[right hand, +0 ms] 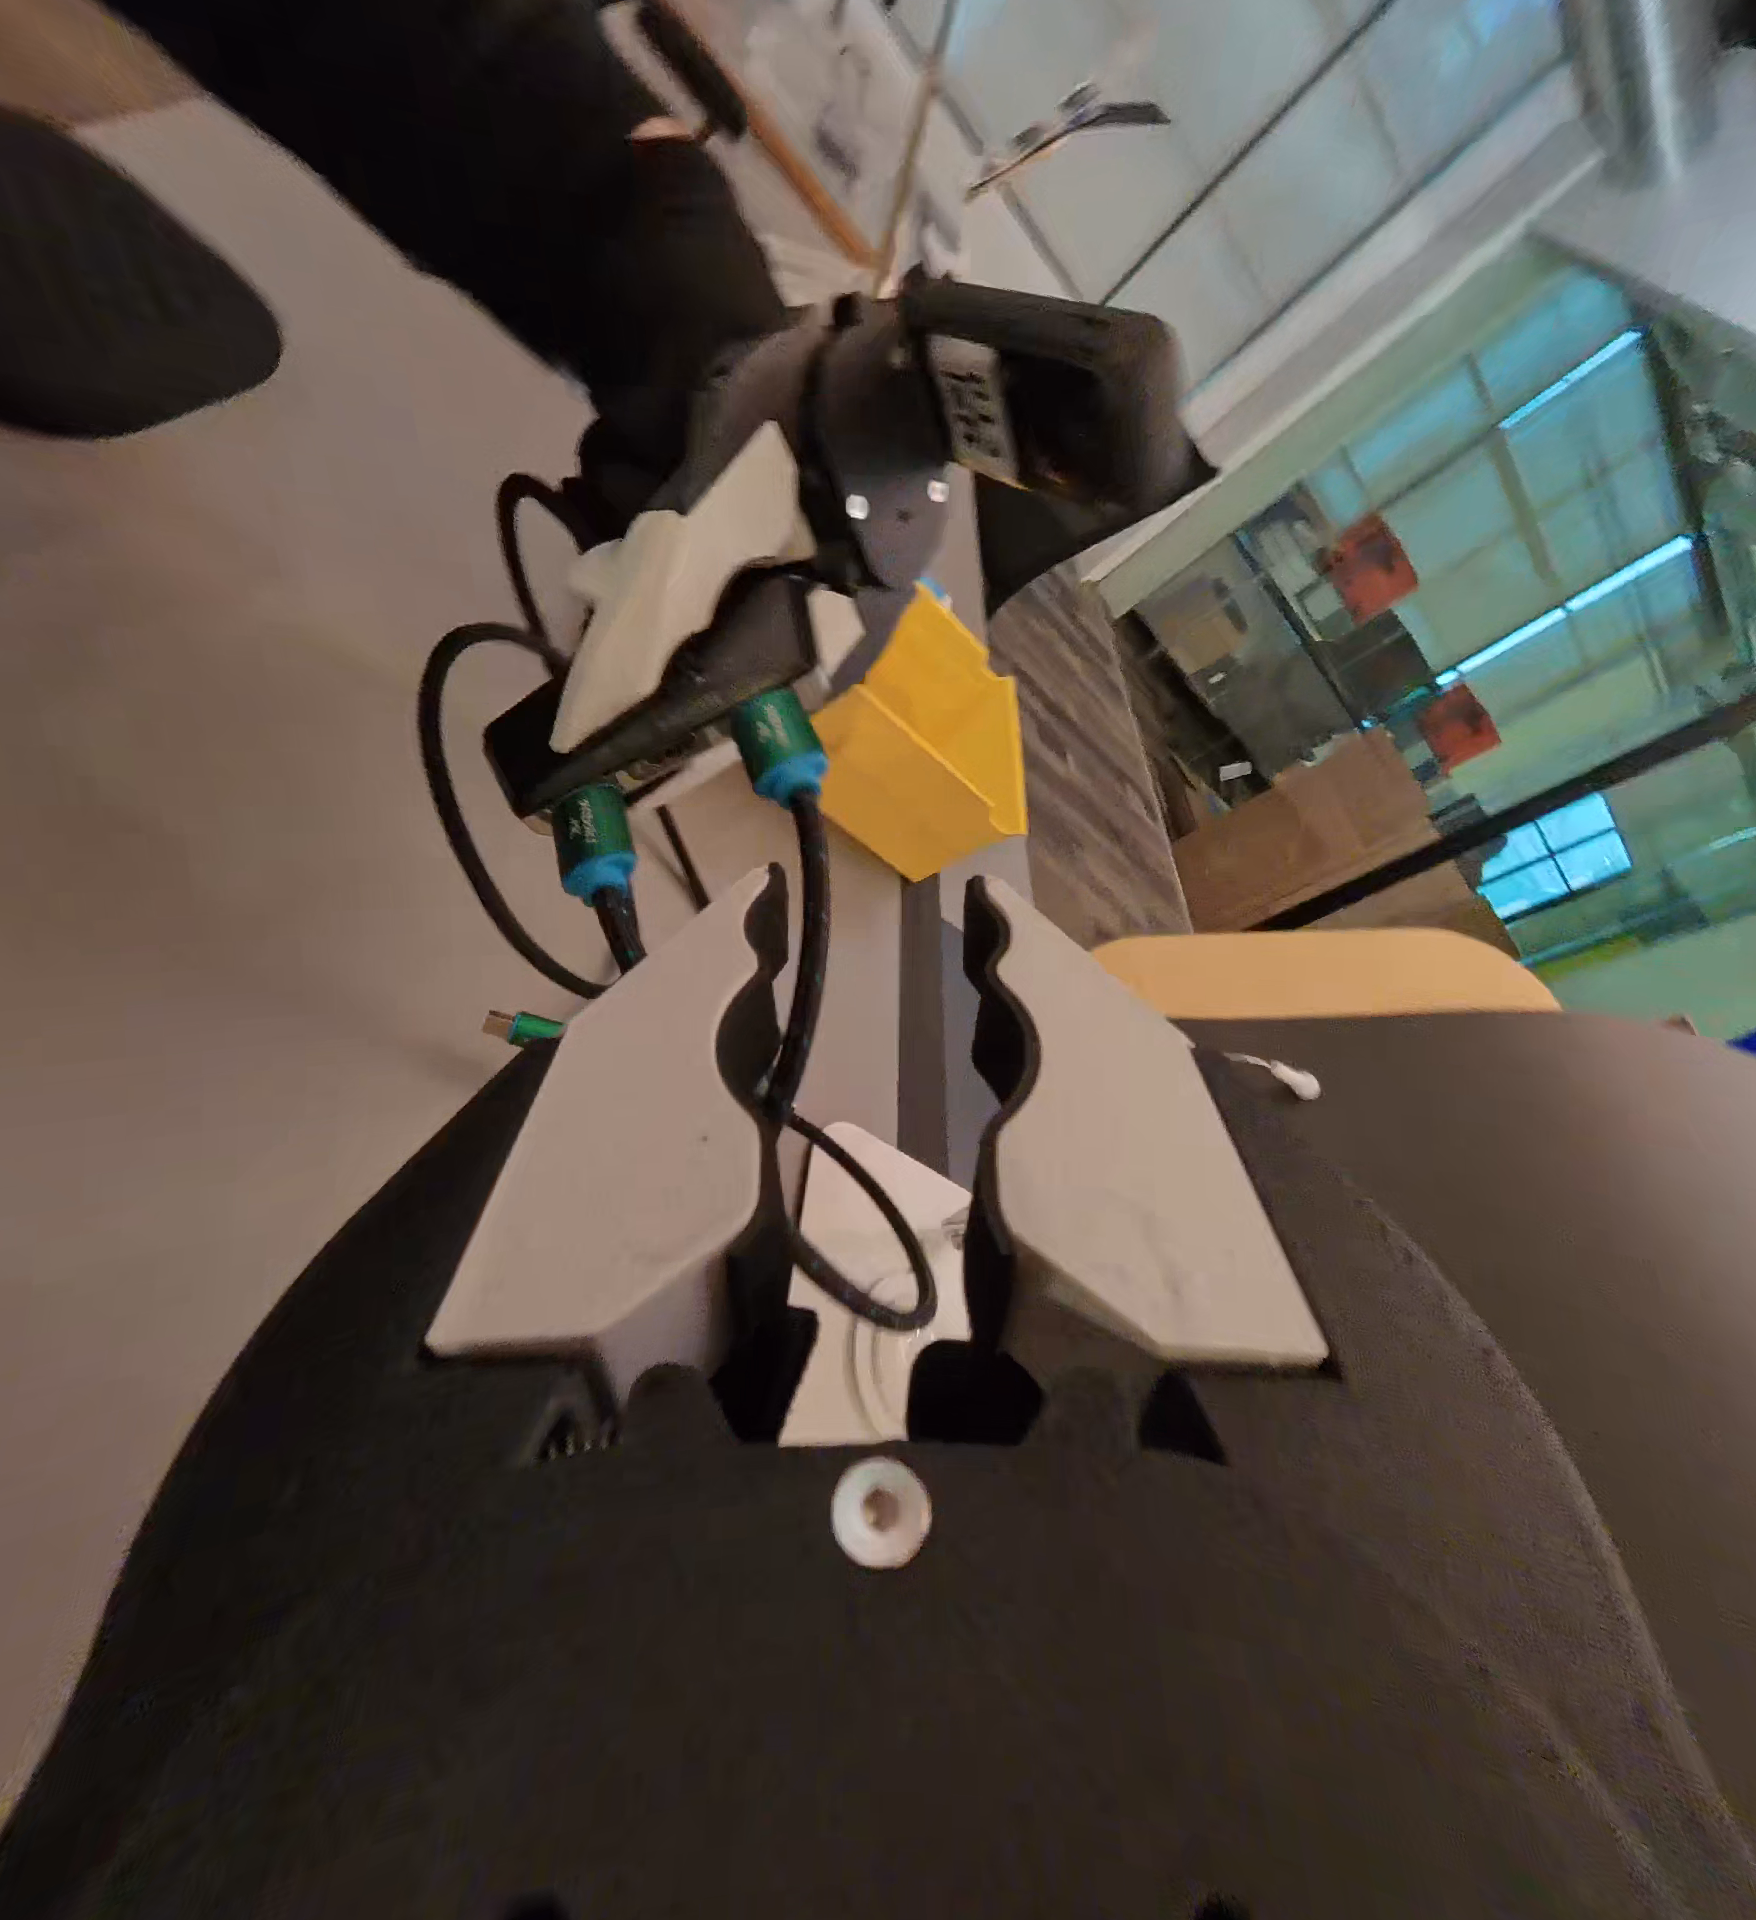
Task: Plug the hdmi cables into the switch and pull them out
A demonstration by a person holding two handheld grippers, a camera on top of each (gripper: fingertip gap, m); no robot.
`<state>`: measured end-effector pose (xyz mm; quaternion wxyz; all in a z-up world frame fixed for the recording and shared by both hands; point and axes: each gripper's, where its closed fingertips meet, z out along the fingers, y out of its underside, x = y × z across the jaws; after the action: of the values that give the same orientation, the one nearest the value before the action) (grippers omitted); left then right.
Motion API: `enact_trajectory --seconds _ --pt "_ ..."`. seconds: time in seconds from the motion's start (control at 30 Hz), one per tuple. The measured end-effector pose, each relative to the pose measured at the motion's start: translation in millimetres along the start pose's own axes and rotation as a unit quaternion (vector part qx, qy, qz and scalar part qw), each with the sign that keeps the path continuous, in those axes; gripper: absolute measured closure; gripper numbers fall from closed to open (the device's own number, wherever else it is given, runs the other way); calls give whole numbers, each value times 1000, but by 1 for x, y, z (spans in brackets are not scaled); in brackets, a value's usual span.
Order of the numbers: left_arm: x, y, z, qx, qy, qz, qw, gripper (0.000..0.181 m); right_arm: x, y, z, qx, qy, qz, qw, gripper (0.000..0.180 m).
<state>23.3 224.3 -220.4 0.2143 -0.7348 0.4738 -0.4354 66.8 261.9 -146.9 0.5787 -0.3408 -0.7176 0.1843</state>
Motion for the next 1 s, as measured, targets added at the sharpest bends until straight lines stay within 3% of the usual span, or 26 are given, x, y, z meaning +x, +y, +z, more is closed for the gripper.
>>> enact_trajectory --seconds 0.17,0.27,0.47,0.63,0.8,1.0 --pt "4 4 12 -28 15 -1 999 160 -28 5 36 -82 -34 -88 992 146" --pt "7 2 15 -28 21 1 999 160 -29 11 50 -107 -26 -106 988 160" --pt "5 4 15 -34 15 6 999 159 -32 12 53 -97 -37 -68 992 161" --pt "-6 2 16 -36 -37 42 998 153 -31 19 55 -92 -43 -31 994 162" --pt "-20 -10 7 -45 -164 125 978 120 -28 21 54 -81 -46 6 996 162" --pt "-29 -22 -7 -141 -340 266 891 67 -28 27 57 -81 -54 46 994 161"
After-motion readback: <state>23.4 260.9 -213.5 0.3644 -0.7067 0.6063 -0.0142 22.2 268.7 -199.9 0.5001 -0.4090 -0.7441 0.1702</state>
